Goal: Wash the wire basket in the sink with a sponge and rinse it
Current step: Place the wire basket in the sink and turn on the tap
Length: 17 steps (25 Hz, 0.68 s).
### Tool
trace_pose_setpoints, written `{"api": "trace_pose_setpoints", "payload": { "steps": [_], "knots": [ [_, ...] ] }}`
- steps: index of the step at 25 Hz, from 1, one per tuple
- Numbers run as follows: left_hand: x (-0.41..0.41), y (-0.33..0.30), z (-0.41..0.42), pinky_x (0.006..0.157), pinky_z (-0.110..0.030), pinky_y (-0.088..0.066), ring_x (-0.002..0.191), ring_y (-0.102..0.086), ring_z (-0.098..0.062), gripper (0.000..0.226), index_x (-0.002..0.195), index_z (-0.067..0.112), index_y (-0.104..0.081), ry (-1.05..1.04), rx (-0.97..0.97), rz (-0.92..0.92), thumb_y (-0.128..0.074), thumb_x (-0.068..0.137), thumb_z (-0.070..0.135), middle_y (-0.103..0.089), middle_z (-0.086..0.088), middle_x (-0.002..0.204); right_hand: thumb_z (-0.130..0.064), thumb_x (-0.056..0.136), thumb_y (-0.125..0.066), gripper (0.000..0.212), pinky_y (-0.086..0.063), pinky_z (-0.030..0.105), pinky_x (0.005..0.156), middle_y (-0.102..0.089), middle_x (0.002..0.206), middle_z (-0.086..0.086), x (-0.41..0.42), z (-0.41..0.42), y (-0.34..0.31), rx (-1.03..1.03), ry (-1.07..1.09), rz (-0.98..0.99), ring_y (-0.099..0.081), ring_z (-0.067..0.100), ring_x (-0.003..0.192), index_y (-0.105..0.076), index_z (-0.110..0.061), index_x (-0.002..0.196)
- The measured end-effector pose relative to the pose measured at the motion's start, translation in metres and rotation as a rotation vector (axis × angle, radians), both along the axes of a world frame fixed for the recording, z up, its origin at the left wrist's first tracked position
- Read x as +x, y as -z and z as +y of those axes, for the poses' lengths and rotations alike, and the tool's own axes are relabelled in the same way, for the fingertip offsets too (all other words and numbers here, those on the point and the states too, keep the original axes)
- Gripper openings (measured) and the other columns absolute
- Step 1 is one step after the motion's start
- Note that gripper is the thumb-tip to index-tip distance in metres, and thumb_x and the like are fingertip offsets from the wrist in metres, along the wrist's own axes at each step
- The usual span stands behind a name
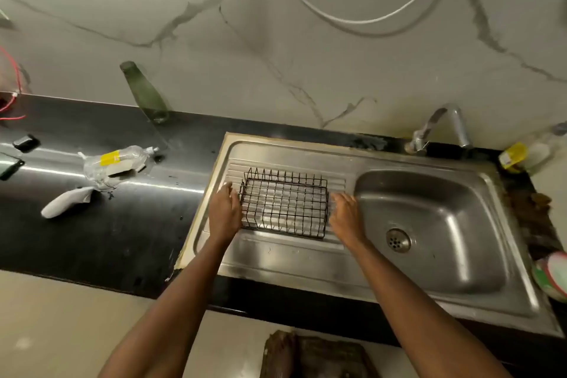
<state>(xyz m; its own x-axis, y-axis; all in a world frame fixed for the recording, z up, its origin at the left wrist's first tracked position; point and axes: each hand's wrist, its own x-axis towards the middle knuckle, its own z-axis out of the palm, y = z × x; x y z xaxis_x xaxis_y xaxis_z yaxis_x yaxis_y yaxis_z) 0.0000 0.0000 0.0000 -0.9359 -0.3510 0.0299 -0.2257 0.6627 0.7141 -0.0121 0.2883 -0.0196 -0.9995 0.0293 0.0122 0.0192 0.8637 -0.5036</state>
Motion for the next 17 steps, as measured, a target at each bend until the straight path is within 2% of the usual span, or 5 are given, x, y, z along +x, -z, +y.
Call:
{"api": "trace_pose_setpoints", "payload": {
  "steps": [2, 8, 10, 13, 17],
  "knots": [
    [-0.007, 0.007, -0.003, 0.075, -0.048, -0.059, 0.078, -0.069, -0.027, 0.039, 0.111, 0.011, -0.074, -0.025, 0.171, -0.044, -0.037, 0.099, 0.019, -0.072, -0.004, 0.084, 0.010, 0.084, -0.050, 0.050, -0.049, 0.040, 0.102, -0.065, 0.130, 0.010, -0.002, -0.003, 0.005, -0.039, 0.043, -0.035, -0.057, 0.029, 0.120, -0.062, -0.007, 0.130],
    [-0.002, 0.020, -0.007, 0.078, -0.049, -0.058, 0.085, -0.070, -0.028, 0.039, 0.093, 0.024, -0.078, -0.122, 0.543, -0.089, -0.040, 0.101, 0.021, -0.076, -0.011, 0.088, 0.009, 0.085, -0.048, 0.066, -0.050, 0.026, 0.057, -0.069, 0.097, -0.005, 0.008, -0.004, 0.018, -0.371, 0.189, -0.187, -0.067, 0.019, 0.081, -0.052, -0.033, 0.135],
    [0.002, 0.015, -0.004, 0.076, -0.046, -0.058, 0.084, -0.070, -0.032, 0.038, 0.087, 0.022, -0.078, -0.118, 0.588, -0.122, -0.044, 0.101, 0.018, -0.077, -0.015, 0.087, 0.010, 0.089, -0.048, 0.068, -0.051, 0.024, 0.057, -0.068, 0.098, -0.005, 0.012, -0.002, 0.015, -0.456, 0.176, -0.229, -0.065, 0.010, 0.073, -0.049, -0.033, 0.141],
    [-0.004, 0.005, 0.002, 0.089, -0.048, -0.060, 0.092, -0.074, -0.036, 0.030, 0.077, 0.023, -0.077, -0.103, 0.599, -0.154, -0.051, 0.092, 0.022, -0.079, -0.013, 0.085, 0.018, 0.090, -0.042, 0.067, -0.052, 0.013, 0.067, -0.064, 0.128, 0.000, 0.011, 0.004, 0.005, -0.620, 0.193, -0.299, -0.068, -0.004, 0.079, -0.043, -0.015, 0.149],
    [-0.017, -0.016, 0.024, 0.090, -0.053, -0.061, 0.087, -0.078, -0.032, 0.033, 0.071, 0.011, -0.075, -0.044, 0.611, -0.171, -0.053, 0.092, 0.024, -0.080, -0.011, 0.079, 0.011, 0.097, -0.038, 0.049, -0.047, 0.010, 0.073, -0.076, 0.105, 0.008, 0.009, 0.032, -0.015, -0.720, 0.271, -0.287, -0.065, -0.002, 0.092, -0.049, -0.006, 0.143]
  ]
}}
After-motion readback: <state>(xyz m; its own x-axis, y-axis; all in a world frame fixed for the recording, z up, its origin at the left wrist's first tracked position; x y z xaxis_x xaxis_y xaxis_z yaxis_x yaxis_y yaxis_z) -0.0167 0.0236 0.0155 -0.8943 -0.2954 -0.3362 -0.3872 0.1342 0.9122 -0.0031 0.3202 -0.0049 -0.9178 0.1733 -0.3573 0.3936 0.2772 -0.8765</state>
